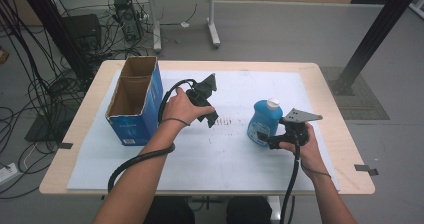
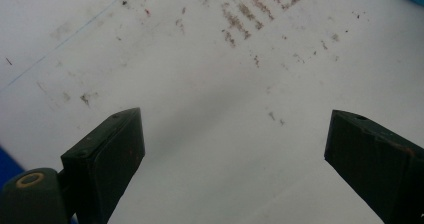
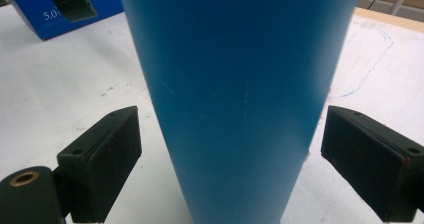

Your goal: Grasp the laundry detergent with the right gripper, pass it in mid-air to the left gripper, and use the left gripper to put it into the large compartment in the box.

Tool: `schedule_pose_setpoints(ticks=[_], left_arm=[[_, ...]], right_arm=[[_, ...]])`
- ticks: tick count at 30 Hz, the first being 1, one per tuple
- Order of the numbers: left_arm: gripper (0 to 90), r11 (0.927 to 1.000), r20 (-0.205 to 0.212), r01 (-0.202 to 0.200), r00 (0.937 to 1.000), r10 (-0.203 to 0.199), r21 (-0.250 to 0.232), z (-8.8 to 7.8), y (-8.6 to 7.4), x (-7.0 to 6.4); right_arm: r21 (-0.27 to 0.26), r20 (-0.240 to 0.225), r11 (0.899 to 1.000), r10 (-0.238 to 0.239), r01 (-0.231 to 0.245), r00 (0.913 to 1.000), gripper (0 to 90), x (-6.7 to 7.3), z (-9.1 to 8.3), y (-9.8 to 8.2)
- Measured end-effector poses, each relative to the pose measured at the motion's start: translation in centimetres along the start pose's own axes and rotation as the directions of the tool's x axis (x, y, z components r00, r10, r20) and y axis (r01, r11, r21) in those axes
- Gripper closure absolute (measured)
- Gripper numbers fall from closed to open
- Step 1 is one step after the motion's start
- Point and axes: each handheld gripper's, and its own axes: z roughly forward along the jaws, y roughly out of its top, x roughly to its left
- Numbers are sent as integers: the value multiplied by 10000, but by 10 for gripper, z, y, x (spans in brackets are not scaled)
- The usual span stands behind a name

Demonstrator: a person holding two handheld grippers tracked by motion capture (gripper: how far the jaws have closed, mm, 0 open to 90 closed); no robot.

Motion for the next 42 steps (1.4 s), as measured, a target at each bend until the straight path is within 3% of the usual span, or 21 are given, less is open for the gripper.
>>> schedule_pose_setpoints(ticks=[12,18,29,42], left_arm=[[95,10000,-19,-61,10000,61,66,1,1,0],[95,10000,-25,-33,10000,33,80,2,2,1],[95,10000,24,1,10000,-1,49,4,1,2],[95,10000,8,21,10000,-21,17,3,1,1]], right_arm=[[-130,56,9998,122,-122,9999,96,1,6,-3],[-168,-119,9995,264,-266,9996,144,-2,8,-4],[-337,98,9990,305,-301,9995,212,1,10,-6],[-447,-101,9985,306,-310,9995,302,-1,11,-8]])
